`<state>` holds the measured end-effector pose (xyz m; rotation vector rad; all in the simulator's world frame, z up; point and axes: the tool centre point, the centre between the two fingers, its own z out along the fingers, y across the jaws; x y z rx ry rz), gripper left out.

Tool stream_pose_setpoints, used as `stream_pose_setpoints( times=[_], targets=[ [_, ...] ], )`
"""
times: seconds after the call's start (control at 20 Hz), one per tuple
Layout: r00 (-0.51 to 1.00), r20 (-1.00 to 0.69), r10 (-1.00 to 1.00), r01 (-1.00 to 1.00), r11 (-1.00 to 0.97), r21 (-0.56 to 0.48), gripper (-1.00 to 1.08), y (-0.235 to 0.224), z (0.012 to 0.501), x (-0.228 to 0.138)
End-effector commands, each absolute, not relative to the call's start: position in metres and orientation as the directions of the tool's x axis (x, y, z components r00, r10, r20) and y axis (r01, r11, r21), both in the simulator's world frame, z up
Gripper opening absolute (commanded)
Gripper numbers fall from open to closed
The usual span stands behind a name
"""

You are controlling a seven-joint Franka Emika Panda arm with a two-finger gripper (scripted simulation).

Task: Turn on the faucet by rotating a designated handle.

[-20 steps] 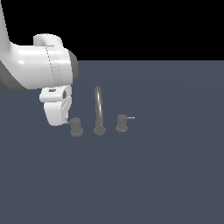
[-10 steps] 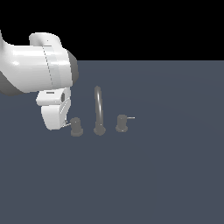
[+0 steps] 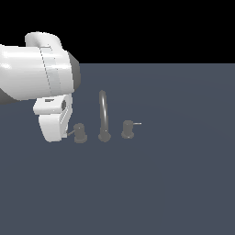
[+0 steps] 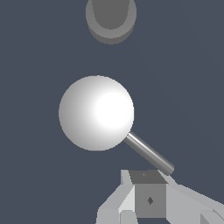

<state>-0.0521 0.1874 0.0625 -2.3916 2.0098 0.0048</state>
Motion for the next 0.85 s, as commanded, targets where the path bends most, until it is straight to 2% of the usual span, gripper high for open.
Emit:
stream_pose_setpoints(
  times=[0.0,0.3,0.35,0.8],
  targets=[
    [0.155,-0.005,-0.988,-0.988,-0.155,-0.005,-1.0,0.168,0.063,-0.055],
    [0.15,-0.001,-0.989,-0.989,-0.15,-0.001,-1.0,0.146,0.063,-0.065],
    [0.18,-0.013,-0.984,-0.984,-0.18,-0.007,-1.0,0.169,0.063,-0.066],
    [0.151,-0.001,-0.989,-0.989,-0.151,0.0,-1.0,0.113,0.063,-0.05]
  ],
)
